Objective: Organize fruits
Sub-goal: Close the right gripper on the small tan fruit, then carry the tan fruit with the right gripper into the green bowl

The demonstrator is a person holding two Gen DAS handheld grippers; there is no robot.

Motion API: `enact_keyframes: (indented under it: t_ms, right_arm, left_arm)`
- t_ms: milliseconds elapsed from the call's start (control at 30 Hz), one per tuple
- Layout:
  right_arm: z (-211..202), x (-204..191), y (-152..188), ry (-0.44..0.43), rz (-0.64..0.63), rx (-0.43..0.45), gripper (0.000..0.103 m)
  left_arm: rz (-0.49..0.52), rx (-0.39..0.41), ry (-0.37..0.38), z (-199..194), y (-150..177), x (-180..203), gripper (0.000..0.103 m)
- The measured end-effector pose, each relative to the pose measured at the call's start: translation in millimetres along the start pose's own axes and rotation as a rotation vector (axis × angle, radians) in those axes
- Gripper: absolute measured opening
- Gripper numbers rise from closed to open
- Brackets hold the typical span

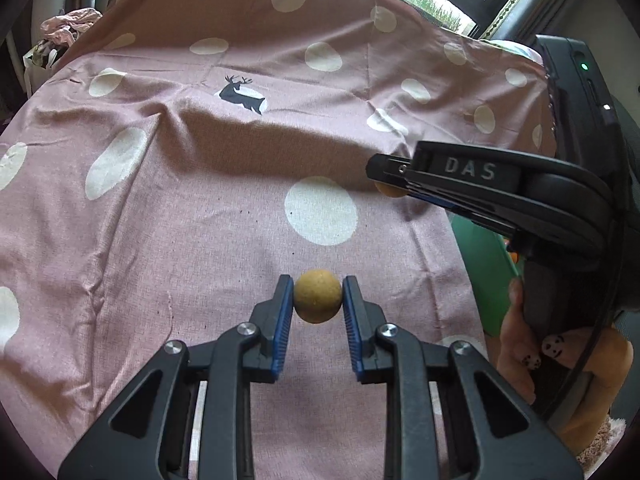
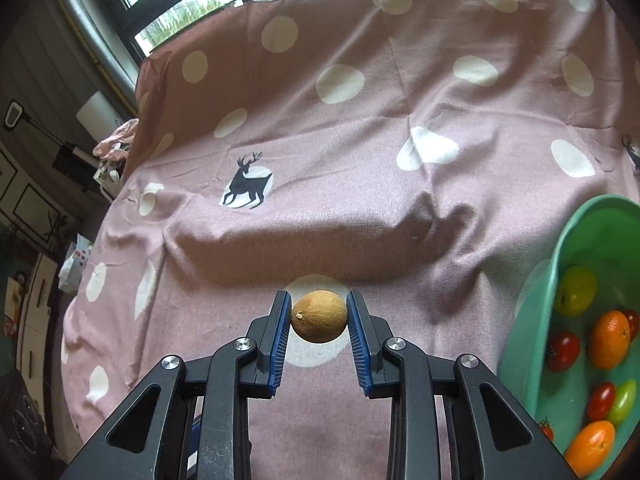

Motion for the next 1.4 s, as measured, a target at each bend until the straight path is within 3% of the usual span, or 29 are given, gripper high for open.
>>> enact_keyframes:
  t_ms: [300, 633, 1067, 1400]
  right_arm:
    - [-69.8, 16.6, 18.5, 0.030, 0.036, 0.159, 0.030]
    - [-121.5, 78.2, 59.2, 0.115, 0.197, 0.256, 0.030]
    - [-133.8, 153.0, 72.0, 0.074, 0.365, 0.257, 0.031]
    - [-126.4, 179.9, 81.4, 0.058, 0.429, 0.217, 0.031]
  left_arm:
    - [0.058, 0.087, 0.032, -29.9, -2.9, 21.8, 0.024]
    - [0.161, 0.137, 0.097, -51.9, 2.8, 71.0, 0.024]
    - [0.312, 0.108, 0.120, -23.3, -11.7, 162.5, 0.024]
    - [0.371, 0.017, 0.135, 20.3, -10.4, 198.9, 0.024]
Point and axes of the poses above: each gripper's, at about its wrist camera, not at the fingertips, and z roughly the way its jaws point, x to its right, y to its underside, the point moved 9 cm from there along z, roughly the way its jaws point, and after that the axes turned 12 degrees about -x, right-handed, at the moved point
